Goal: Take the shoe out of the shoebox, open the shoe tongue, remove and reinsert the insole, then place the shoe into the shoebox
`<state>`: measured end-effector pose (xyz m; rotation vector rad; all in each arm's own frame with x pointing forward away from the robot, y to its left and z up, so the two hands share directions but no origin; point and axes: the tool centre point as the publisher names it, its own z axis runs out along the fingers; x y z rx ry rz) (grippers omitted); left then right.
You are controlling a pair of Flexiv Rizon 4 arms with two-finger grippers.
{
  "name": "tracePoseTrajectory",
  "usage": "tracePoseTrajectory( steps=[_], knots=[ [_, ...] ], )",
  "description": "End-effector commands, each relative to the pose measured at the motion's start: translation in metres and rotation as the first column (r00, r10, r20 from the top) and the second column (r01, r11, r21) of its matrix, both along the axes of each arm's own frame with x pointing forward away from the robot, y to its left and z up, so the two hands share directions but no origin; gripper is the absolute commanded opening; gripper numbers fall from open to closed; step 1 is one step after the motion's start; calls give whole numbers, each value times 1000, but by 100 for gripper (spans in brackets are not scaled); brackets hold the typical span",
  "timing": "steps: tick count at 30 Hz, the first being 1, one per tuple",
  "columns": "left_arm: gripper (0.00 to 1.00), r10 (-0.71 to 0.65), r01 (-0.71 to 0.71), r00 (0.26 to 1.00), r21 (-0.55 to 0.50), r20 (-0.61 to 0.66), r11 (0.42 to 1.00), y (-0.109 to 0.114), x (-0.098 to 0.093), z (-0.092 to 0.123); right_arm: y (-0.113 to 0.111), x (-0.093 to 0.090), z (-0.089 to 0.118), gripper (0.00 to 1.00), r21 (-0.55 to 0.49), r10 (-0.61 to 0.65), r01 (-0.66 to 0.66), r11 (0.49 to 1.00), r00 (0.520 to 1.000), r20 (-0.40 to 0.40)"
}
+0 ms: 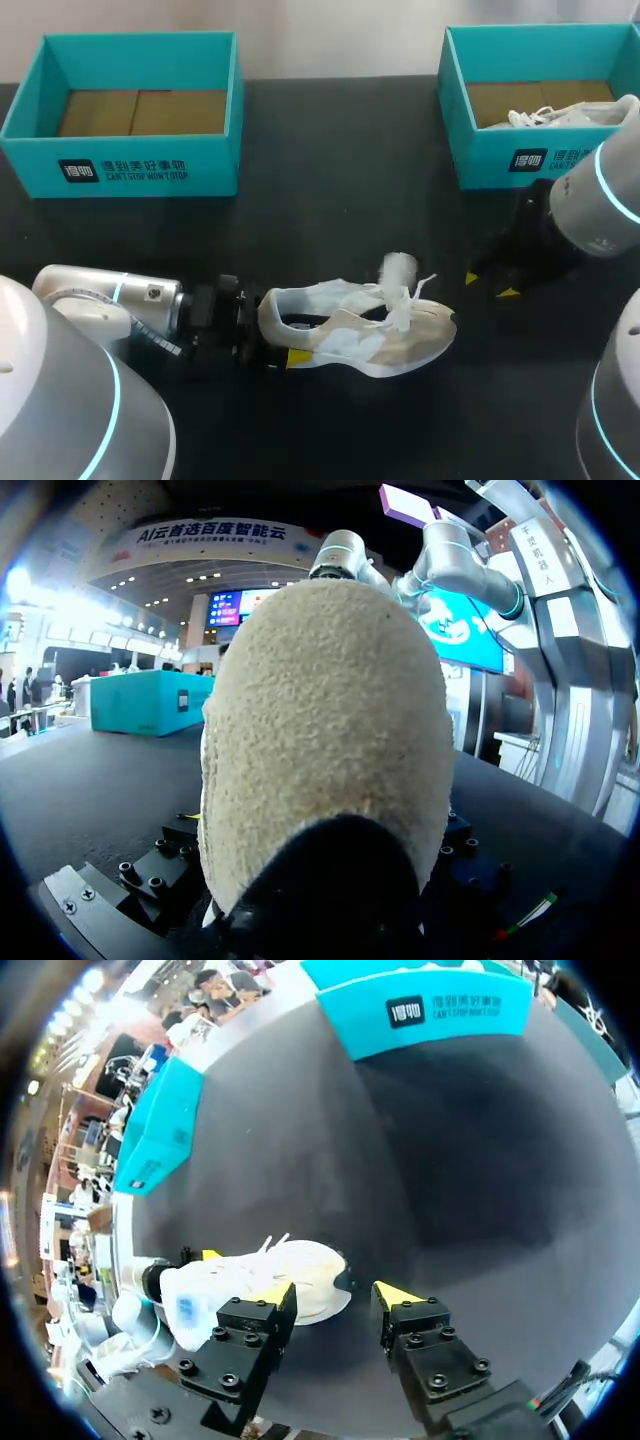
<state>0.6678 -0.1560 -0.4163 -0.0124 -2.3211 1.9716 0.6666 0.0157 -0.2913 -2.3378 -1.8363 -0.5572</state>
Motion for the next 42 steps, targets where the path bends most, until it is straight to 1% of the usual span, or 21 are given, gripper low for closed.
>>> tracePoseTrajectory(
  steps=[1,4,6,7,8,9,13,14,16,18,19,20,22,23,24,26,27,28,30,31,42],
  knots=[
    [0,3,-3,1000,-1,1,1000,2,-1,-2,0,-7,41,49,-116,35,-35,993,999,-3],
    [0,3,-3,1000,-1,1,1000,2,-1,-2,6,-4,50,46,-179,85,-83,980,996,2],
    [0,3,-3,1000,-1,1,1000,2,-1,-2,9,-2,60,42,-221,121,-115,969,993,14],
    [0,3,-3,1000,-1,1,1000,2,-1,-2,10,-2,65,33,-235,141,-133,963,990,20],
    [0,3,-3,1000,-1,1,1000,2,-1,-2,12,-2,72,20,-260,161,-148,954,987,29],
    [0,3,-3,1000,-1,1,1000,2,-1,-2,14,-2,78,0,-282,189,-171,944,981,39],
    [0,3,-3,1000,-1,1,1000,2,-1,-2,28,-6,100,0,-350,315,-278,895,948,54],
    [0,3,-3,1000,-1,1,1000,2,-1,-2,33,-8,104,0,-364,361,-318,875,931,52],
    [0,3,-3,1000,-1,1,1000,2,-1,-2,43,-11,107,0,-416,467,-412,811,884,35],
    [0,3,-3,1000,-1,1,1000,2,-1,-2,55,-14,105,0,-463,562,-499,732,827,-3],
    [0,3,-3,1000,-1,1,1000,2,-1,-2,61,-14,103,0,-474,591,-526,706,807,-16],
    [0,3,-3,1000,-1,1,1000,2,-1,-2,66,-14,103,0,-462,638,-574,676,770,-23],
    [0,3,-3,1000,-1,1,1000,2,-1,-2,74,-14,104,0,-472,696,-630,616,716,-48],
    [0,3,-3,1000,-1,1,1000,2,-1,-2,79,-15,104,0,-468,734,-667,580,677,-55],
    [0,3,-3,1000,-1,1,1000,2,-1,-2,82,-15,106,0,-463,753,-687,560,655,-61],
    [0,3,-3,1000,-1,1,1000,2,-1,-2,90,-17,110,0,-464,802,-732,500,593,-72],
    [0,3,-3,1000,-1,1,1000,2,-1,-2,93,-18,112,0,-462,814,-745,481,575,-79],
    [0,3,-3,1000,-1,1,1000,2,-1,-2,98,-19,114,0,-456,845,-774,440,528,-81],
    [0,3,-3,1000,-1,1,1000,2,-1,-2,106,-21,117,0,-449,882,-808,381,464,-86],
    [0,3,-3,1000,-1,1,1000,2,-1,-2,110,-21,118,0,-426,898,-832,356,431,-90],
    [0,3,-3,1000,-1,1,1000,2,-1,-2,110,-21,118,0,-426,898,-832,356,431,-90]
  ],
)
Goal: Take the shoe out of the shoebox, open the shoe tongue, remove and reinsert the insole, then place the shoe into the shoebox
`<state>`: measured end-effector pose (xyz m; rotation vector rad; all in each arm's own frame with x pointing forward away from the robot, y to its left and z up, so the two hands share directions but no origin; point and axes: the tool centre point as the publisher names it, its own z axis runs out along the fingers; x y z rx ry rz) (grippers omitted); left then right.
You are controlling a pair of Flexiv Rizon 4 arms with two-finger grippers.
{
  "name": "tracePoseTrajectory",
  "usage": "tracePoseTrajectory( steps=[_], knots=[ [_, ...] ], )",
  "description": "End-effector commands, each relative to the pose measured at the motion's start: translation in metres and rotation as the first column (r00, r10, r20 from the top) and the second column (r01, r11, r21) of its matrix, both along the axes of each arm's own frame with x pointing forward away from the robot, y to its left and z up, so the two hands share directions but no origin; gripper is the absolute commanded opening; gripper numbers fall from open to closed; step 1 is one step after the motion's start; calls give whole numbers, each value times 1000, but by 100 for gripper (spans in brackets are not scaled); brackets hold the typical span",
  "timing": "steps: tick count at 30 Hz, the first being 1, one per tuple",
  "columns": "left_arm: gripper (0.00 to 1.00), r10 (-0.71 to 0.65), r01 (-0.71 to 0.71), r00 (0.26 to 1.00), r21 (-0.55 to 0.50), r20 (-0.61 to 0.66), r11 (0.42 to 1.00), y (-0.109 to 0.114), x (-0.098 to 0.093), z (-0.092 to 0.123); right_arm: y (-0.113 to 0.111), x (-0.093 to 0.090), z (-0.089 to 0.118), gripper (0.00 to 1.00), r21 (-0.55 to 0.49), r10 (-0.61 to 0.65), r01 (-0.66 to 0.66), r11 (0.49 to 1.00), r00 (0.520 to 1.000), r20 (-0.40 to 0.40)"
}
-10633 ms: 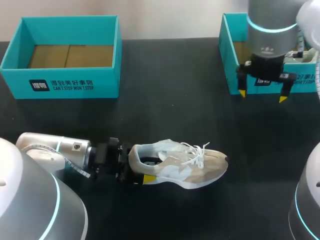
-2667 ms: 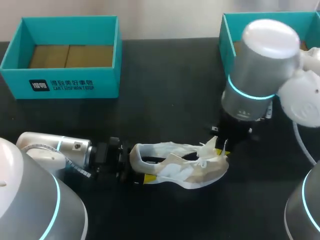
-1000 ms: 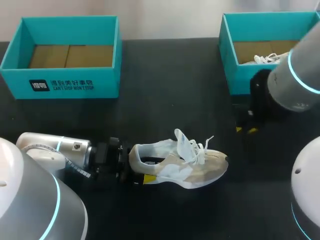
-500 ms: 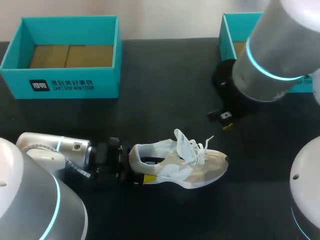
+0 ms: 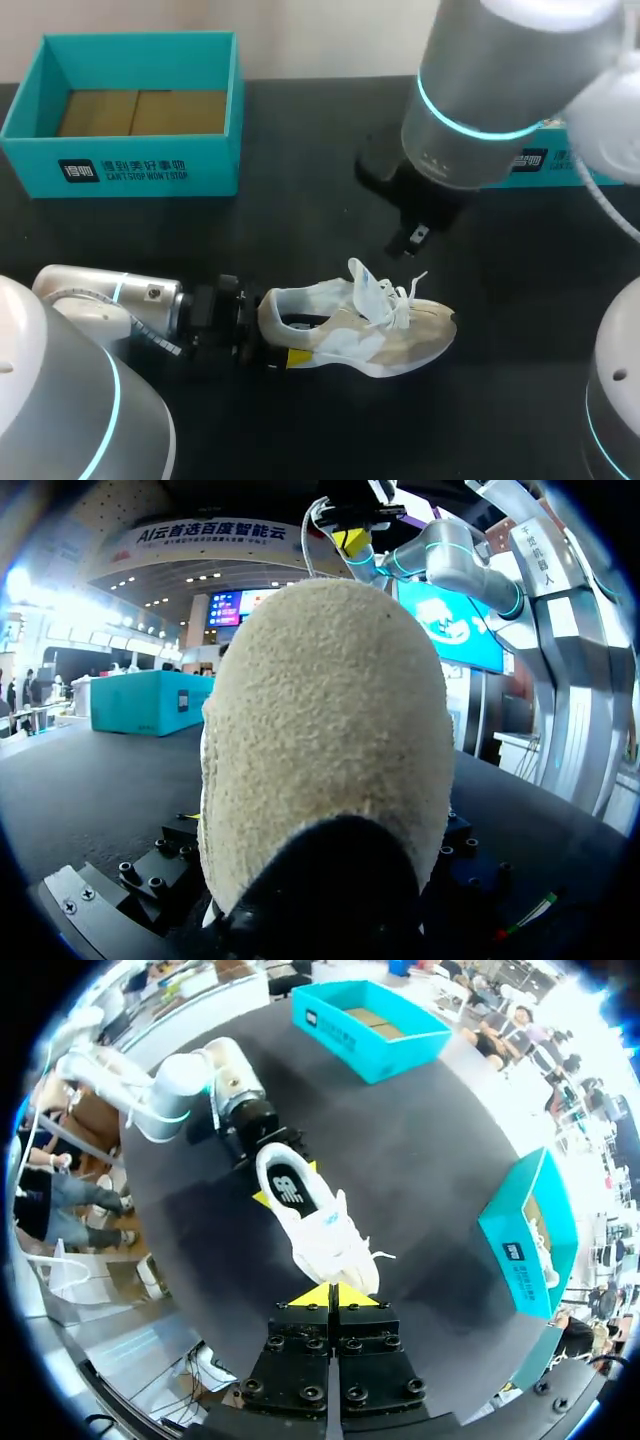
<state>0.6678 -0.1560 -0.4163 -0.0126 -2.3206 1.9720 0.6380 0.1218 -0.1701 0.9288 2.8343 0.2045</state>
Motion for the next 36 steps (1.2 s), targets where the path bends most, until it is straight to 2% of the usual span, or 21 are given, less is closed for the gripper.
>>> tracePoseTrajectory(
  steps=[1,6,10,13,17,22,23,36],
  knots=[
    [0,3,-3,1000,-1,1,1000,2,-1,-2,4,7,-4,0,-19,-1,0,1000,1000,-30],
    [0,3,-3,1000,-1,1,1000,2,-1,-2,4,7,-4,0,-19,-1,0,1000,1000,-30],
    [0,3,-3,1000,-1,1,1000,2,-1,-2,23,9,-1,0,-62,177,-175,983,984,20],
    [0,3,-3,1000,-1,1,1000,2,-1,-2,38,8,-4,0,-86,332,-329,940,943,19],
    [0,3,-3,1000,-1,1,1000,2,-1,-2,59,12,-16,0,-119,467,-468,876,883,-38],
    [0,3,-3,1000,-1,1,1000,2,-1,-2,83,15,-31,0,-114,635,-636,763,771,-54],
    [0,3,-3,1000,-1,1,1000,2,-1,-2,89,17,-33,0,-106,649,-652,751,758,-63],
    [0,3,-3,1000,-1,1,1000,2,-1,-2,89,17,-33,0,-106,649,-652,751,758,-63]
  ],
)
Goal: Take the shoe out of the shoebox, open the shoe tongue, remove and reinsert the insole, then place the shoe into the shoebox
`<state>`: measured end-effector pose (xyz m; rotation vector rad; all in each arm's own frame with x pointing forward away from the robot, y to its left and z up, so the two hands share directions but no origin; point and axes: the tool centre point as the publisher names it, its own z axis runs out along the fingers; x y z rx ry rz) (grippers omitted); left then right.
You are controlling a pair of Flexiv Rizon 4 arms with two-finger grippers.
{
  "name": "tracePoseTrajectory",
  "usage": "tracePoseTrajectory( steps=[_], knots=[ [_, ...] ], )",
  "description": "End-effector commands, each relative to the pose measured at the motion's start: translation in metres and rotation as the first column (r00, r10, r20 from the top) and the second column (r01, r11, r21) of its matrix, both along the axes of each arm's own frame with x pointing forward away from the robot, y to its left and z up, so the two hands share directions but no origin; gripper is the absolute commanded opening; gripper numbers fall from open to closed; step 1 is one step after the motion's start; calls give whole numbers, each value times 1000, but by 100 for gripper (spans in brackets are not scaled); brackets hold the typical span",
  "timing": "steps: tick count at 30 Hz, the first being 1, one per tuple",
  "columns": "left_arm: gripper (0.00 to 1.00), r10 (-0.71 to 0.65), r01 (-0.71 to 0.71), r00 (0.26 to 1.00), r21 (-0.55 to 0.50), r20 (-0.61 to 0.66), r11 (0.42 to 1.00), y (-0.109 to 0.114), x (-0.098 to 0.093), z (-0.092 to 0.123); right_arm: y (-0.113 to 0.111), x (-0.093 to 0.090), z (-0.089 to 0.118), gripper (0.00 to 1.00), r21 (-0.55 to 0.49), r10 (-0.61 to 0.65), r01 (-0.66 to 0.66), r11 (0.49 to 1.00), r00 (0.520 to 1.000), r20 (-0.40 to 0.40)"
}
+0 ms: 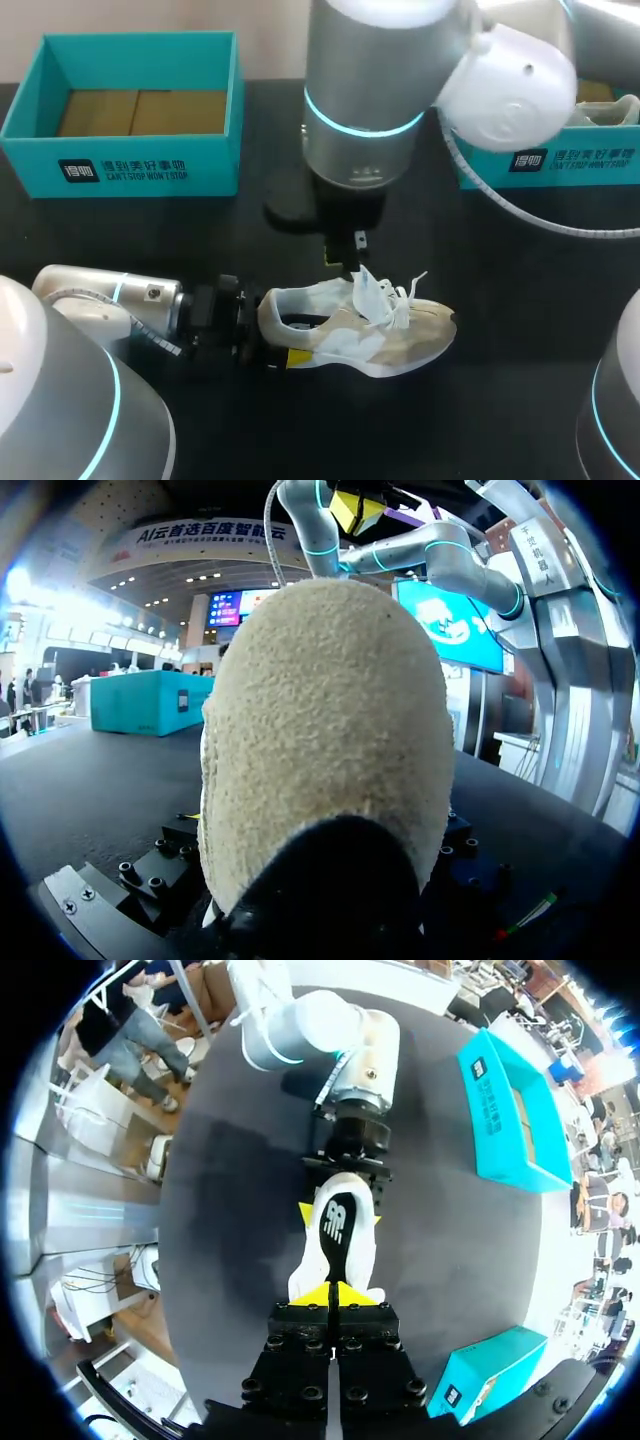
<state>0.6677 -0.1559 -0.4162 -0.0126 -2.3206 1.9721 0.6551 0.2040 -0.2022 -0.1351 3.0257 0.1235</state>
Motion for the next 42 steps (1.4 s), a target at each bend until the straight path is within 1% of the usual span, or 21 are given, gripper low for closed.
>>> tracePoseTrajectory(
  steps=[1,3,4,5,7,11,15,18,22,23,37,38,40,42],
  knots=[
    [0,3,-3,1000,-1,1,1000,2,-1,-2,6,0,-1,0,-23,-5,5,1000,1000,2],
    [0,3,-3,1000,-1,1,1000,2,-1,-2,6,0,-1,0,-23,-5,5,1000,1000,2],
    [0,3,-3,1000,-1,1,1000,2,-1,-2,10,0,-3,0,-11,7,-7,1000,1000,6],
    [0,3,-3,1000,-1,1,1000,2,-1,-2,14,0,-7,0,-29,22,-21,999,1000,15],
    [0,3,-3,1000,-1,1,1000,2,-1,-2,22,0,-14,0,-14,47,-47,999,999,8],
    [0,3,-3,1000,-1,1,1000,2,-1,-2,31,3,-34,0,-42,74,-74,996,997,-2],
    [0,3,-3,1000,-1,1,1000,2,-1,-2,33,9,-57,0,-29,90,-91,995,996,-13],
    [0,3,-3,1000,-1,1,1000,2,-1,-2,33,15,-67,0,-31,84,-85,996,996,-19],
    [0,3,-3,1000,-1,1,1000,2,-1,-2,27,20,-75,0,-16,65,-66,998,998,-23],
    [0,3,-3,1000,-1,1,1000,2,-1,-2,25,20,-78,0,-8,56,-56,998,998,-40],
    [0,3,-3,1000,-1,1,1000,2,-1,-2,25,20,-78,0,-8,56,-56,998,998,-40],
    [0,3,-3,1000,-1,1,1000,2,-1,-2,25,21,-84,0,-21,52,-53,998,998,-41],
    [0,3,-3,1000,-1,1,1000,2,-1,-2,26,22,-92,0,2,58,-58,998,997,-46],
    [0,3,-3,1000,-1,1,1000,2,-1,-2,25,23,-102,0,-28,45,-46,999,998,-43]
  ],
)
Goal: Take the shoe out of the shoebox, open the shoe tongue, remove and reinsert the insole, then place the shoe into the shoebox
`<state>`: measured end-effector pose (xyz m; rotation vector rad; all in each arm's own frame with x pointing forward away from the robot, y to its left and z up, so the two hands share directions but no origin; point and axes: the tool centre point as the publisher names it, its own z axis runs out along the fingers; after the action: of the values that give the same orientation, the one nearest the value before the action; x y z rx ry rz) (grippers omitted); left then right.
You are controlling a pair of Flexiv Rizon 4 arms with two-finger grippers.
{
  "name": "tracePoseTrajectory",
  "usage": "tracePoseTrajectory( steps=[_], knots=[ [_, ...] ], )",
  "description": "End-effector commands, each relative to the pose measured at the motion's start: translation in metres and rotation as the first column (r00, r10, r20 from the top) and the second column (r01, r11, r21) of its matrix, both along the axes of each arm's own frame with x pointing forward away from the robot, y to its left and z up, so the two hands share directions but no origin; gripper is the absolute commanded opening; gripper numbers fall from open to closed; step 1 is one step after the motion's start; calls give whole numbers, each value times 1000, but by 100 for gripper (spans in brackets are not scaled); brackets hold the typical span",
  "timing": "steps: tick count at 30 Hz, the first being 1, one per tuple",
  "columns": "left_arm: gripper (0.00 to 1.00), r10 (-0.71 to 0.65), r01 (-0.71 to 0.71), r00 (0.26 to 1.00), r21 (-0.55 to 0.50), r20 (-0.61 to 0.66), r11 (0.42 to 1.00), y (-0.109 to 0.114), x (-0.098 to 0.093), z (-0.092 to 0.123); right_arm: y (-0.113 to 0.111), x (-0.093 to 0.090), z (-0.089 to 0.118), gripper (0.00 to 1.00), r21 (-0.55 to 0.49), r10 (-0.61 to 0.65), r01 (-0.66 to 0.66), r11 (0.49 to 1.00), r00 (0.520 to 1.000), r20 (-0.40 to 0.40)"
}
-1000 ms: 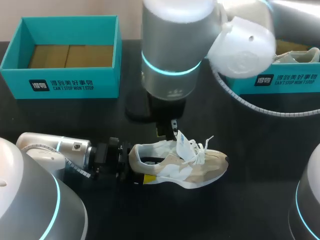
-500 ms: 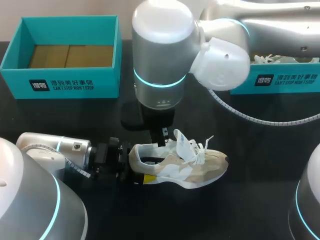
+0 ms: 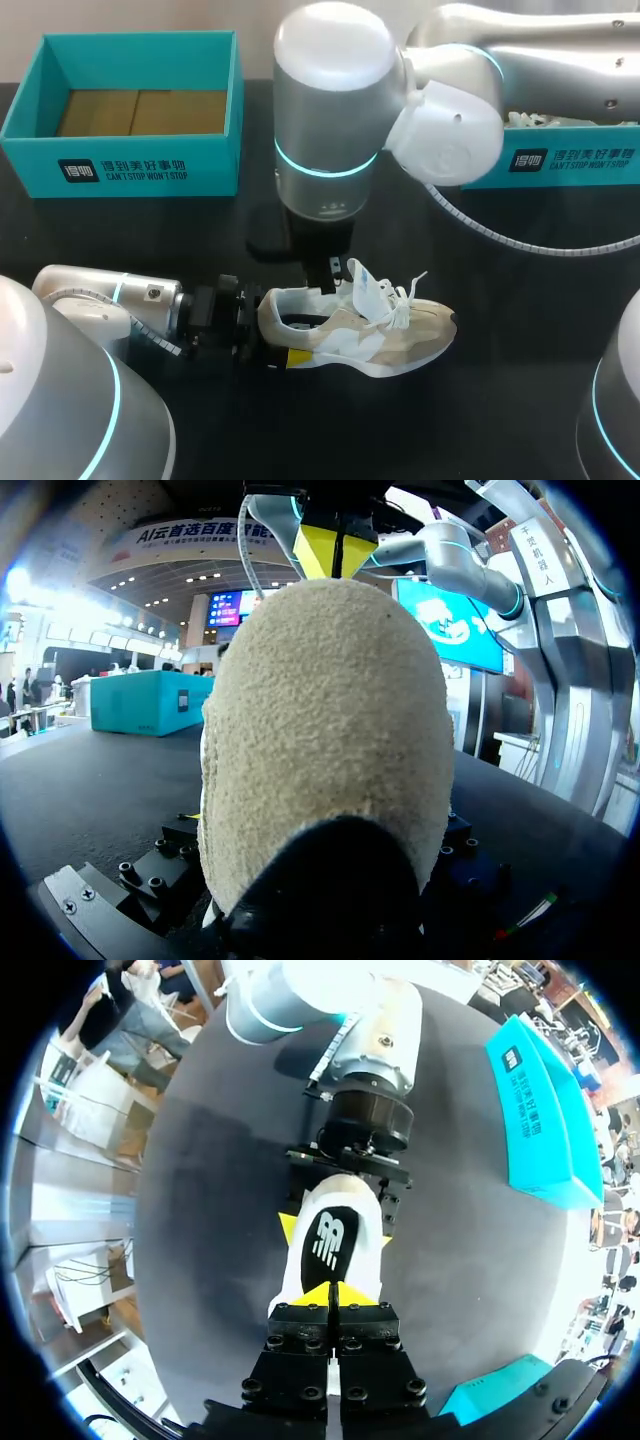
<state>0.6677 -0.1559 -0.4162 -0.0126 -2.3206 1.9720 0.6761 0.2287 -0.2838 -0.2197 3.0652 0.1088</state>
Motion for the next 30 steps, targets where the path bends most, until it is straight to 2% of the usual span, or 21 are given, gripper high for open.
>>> tracePoseTrajectory(
  steps=[1,6,21,22,24,30],
  knots=[
    [0,3,-3,1000,-1,1,1000,2,-1,-2,-1,2,-25,0,-8,-11,11,1000,1000,-2],
    [0,3,-3,1000,-1,1,1000,2,-1,-2,-3,0,-50,0,2,-30,30,1000,1000,-8],
    [0,3,-3,1000,-1,1,1000,2,-1,-2,-3,0,-50,0,2,-30,30,1000,1000,-8],
    [0,3,-3,1000,-1,1,1000,2,-1,-2,-3,1,-52,0,25,-34,34,999,999,-6],
    [0,3,-3,1000,-1,1,1000,2,-1,-2,-2,2,-58,0,-3,-56,56,998,998,-3],
    [0,3,-3,1000,-1,1,1000,2,-1,-2,-6,3,-73,0,4,-78,78,997,997,-1]
  ],
)
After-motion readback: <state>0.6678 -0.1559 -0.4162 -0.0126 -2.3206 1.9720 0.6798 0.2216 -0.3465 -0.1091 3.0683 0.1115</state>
